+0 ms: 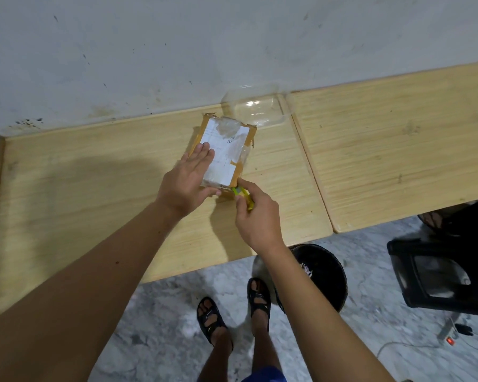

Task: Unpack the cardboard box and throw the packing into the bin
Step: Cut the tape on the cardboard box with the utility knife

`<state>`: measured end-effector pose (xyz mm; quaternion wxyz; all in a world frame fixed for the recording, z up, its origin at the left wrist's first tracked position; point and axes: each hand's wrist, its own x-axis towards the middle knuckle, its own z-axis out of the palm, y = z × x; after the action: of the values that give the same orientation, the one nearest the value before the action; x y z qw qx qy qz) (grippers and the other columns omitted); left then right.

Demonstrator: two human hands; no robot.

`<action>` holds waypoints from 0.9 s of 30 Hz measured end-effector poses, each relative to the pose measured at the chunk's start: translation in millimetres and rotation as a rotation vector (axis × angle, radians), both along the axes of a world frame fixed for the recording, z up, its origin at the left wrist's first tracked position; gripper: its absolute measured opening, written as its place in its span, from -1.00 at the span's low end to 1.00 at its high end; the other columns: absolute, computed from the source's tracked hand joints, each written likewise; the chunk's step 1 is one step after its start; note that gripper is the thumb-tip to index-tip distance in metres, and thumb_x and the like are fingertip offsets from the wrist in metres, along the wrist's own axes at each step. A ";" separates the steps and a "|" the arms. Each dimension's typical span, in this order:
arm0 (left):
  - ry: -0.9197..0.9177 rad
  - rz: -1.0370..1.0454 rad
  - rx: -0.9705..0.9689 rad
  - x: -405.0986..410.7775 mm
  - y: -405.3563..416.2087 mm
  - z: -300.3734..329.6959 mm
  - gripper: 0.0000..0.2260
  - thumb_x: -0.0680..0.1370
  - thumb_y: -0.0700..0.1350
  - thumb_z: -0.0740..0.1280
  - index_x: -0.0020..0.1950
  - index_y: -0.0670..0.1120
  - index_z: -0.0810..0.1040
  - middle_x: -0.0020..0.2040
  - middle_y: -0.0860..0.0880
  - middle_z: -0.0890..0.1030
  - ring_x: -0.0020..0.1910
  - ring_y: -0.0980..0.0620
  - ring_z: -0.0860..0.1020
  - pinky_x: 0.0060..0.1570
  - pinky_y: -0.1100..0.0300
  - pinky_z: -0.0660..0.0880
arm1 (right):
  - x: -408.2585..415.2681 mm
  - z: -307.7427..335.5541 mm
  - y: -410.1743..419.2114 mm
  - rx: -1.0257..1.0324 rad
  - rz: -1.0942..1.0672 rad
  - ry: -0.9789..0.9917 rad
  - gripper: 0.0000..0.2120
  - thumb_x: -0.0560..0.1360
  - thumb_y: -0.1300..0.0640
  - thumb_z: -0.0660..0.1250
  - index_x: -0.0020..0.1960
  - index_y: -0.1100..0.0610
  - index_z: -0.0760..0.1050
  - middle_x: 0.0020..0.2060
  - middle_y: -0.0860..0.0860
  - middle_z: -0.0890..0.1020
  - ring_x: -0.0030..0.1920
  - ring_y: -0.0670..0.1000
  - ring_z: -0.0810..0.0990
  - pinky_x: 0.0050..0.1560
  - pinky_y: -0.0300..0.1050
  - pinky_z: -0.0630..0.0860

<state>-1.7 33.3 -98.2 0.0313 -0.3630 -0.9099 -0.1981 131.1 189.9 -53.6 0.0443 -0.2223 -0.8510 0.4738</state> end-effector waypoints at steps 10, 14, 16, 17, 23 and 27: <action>-0.106 0.091 -0.078 5.3 3.3 10.6 -0.10 0.44 0.14 0.56 0.64 -0.18 0.26 0.65 -0.13 0.24 0.64 -0.06 0.21 0.55 -0.11 0.31 | 8.6 8.0 5.0 -0.033 -0.064 -0.022 -0.65 0.66 0.14 0.27 0.42 0.02 0.54 -0.19 -0.10 0.63 -0.24 -0.02 0.59 -0.16 -0.11 0.52; -0.147 0.242 -0.103 17.0 14.0 20.8 -0.09 0.46 0.28 0.48 0.66 -0.12 0.24 0.67 -0.05 0.22 0.66 0.03 0.17 0.54 0.06 0.31 | 10.3 10.5 12.7 -0.027 -0.090 -0.028 -0.66 0.66 0.12 0.26 0.42 0.02 0.54 -0.27 -0.23 0.55 -0.31 -0.10 0.54 -0.18 -0.08 0.53; -0.108 0.288 -0.124 25.2 20.3 24.6 -0.08 0.41 0.32 0.50 0.60 -0.16 0.35 0.61 -0.10 0.35 0.59 -0.08 0.31 0.50 0.03 0.37 | 10.8 12.9 18.6 -0.022 -0.101 -0.024 -0.66 0.66 0.12 0.26 0.42 0.02 0.53 -0.23 -0.20 0.57 -0.28 -0.08 0.56 -0.16 -0.08 0.54; -0.073 0.295 -0.132 28.3 21.4 24.8 -0.08 0.36 0.34 0.52 0.54 -0.19 0.43 0.55 -0.13 0.44 0.50 -0.15 0.40 0.42 -0.01 0.45 | 10.9 13.6 21.9 -0.018 -0.113 -0.024 -0.66 0.66 0.12 0.26 0.43 0.03 0.53 -0.21 -0.16 0.59 -0.26 -0.10 0.55 -0.15 -0.10 0.52; 0.172 -0.139 0.088 20.5 -6.6 13.4 -0.30 0.39 0.30 0.57 0.26 -0.24 0.67 0.20 -0.20 0.67 0.13 -0.21 0.62 0.10 -0.07 0.58 | 13.5 18.3 41.0 -0.023 -0.176 -0.019 -0.65 0.67 0.13 0.25 0.44 0.01 0.51 -0.08 -0.07 0.62 -0.20 -0.20 0.54 -0.11 -0.17 0.43; 0.073 -0.307 -0.099 -6.1 -23.6 21.1 -0.21 0.37 0.22 0.61 0.48 -0.14 0.53 0.53 -0.18 0.46 0.54 -0.19 0.38 0.47 -0.12 0.37 | 18.5 17.7 47.7 -0.044 -0.202 -0.011 -0.65 0.67 0.13 0.25 0.44 0.00 0.51 -0.08 -0.09 0.61 -0.17 -0.21 0.55 -0.13 -0.17 0.43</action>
<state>-7.8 9.7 -77.1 0.0157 -0.5057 -0.8508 -0.1420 149.6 237.7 -35.9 0.0821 -0.3104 -0.8140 0.4841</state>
